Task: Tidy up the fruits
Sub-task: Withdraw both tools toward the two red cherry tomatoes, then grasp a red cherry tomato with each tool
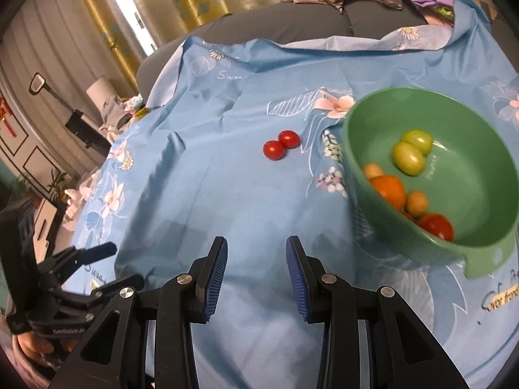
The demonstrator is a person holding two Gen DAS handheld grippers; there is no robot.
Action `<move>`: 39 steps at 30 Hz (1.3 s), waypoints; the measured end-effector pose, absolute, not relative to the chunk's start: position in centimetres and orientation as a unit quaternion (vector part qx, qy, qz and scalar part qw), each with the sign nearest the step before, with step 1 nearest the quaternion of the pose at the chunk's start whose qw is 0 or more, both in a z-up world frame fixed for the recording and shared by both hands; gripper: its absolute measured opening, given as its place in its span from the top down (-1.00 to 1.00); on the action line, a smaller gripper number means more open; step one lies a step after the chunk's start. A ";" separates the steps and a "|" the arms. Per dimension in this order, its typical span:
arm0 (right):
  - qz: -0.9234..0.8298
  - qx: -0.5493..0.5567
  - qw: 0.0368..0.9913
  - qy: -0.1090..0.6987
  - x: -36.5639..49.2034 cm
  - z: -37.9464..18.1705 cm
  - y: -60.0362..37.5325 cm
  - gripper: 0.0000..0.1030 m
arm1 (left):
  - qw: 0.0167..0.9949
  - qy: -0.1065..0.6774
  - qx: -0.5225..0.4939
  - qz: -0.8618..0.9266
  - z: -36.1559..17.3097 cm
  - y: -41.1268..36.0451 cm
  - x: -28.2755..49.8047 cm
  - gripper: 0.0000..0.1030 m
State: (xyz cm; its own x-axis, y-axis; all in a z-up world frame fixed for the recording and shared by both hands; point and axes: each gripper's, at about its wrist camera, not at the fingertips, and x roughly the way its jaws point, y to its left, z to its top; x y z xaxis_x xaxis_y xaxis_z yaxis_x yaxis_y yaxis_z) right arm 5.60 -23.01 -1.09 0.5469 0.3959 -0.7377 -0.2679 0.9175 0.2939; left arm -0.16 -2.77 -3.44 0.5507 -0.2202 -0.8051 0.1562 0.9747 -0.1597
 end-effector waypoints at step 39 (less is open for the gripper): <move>0.150 0.051 0.870 0.467 18.7 -4.2 -18.7 0.42 | 0.877 0.462 -0.024 -0.133 -3.6 -2.5 9.5 -0.71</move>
